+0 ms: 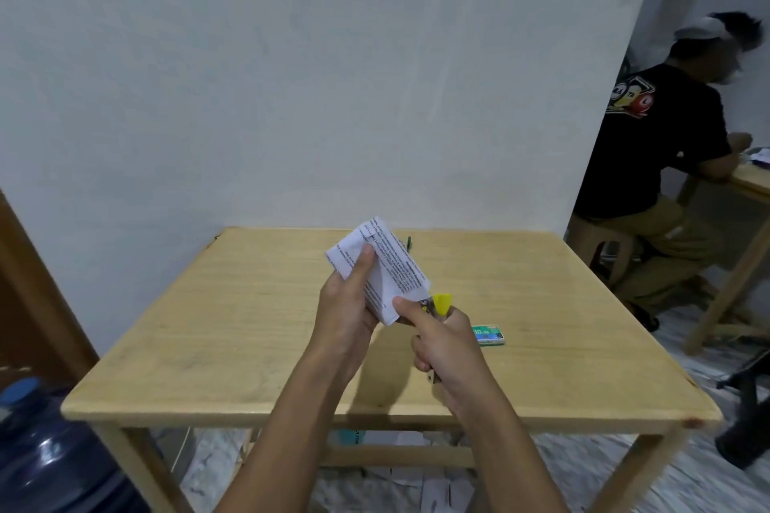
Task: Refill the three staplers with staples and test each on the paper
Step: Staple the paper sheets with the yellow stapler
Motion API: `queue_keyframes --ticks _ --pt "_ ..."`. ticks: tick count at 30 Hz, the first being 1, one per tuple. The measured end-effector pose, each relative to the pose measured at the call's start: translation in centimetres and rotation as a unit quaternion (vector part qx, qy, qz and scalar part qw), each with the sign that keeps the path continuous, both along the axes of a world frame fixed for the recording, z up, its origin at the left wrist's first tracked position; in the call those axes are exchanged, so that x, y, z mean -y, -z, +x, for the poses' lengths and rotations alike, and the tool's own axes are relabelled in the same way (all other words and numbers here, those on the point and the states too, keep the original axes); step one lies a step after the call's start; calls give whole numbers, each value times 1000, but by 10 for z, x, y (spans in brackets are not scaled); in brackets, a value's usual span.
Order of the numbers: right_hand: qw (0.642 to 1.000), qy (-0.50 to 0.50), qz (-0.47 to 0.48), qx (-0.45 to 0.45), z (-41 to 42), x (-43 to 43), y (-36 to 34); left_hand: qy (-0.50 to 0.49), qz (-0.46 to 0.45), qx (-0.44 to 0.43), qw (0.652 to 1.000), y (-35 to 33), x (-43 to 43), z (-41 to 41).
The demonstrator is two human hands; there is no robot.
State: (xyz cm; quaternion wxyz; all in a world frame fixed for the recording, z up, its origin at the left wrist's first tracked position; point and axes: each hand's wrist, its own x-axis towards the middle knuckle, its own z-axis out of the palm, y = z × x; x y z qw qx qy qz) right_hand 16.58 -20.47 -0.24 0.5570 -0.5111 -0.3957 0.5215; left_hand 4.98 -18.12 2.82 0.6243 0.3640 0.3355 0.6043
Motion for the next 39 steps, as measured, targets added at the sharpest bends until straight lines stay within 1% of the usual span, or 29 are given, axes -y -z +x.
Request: queue_keyframes --ticks 2,4,5,7,10,13,15,18,22,26,30,34,39 --pt "998 9 20 59 2 1 -2 -29 7 -18 999 4 -3 -4" --pt "990 29 65 118 6 2 -2 -33 13 -19 999 5 -5 -10" --pt "989 39 79 120 7 1 -1 -28 16 -23 999 6 -5 -13" --pt "992 40 83 84 11 -1 -3 -12 26 -36 999 6 -5 -15" --pt "996 -4 86 34 14 -4 -3 13 31 -54 998 9 -5 -16" --pt "989 -18 129 65 16 -5 -2 18 30 -54 998 8 -6 -18" --pt "983 -19 156 93 15 -3 -2 -4 29 -64 998 7 -8 -20" --pt "977 -25 173 126 13 1 -3 -24 22 -75 997 9 -11 -22" --pt "976 -24 171 134 12 4 -3 -14 13 -67 998 10 -12 -23" --pt "978 -20 166 125 10 3 1 3 19 -75 997 10 -11 -23" --pt "983 -4 146 107 9 2 2 20 3 -59 998 11 -9 -20" --pt "988 17 131 74 9 0 7 66 -2 -90 994 17 -3 -17" --pt "989 19 127 78 5 2 11 37 -4 -99 994 22 -3 -15"
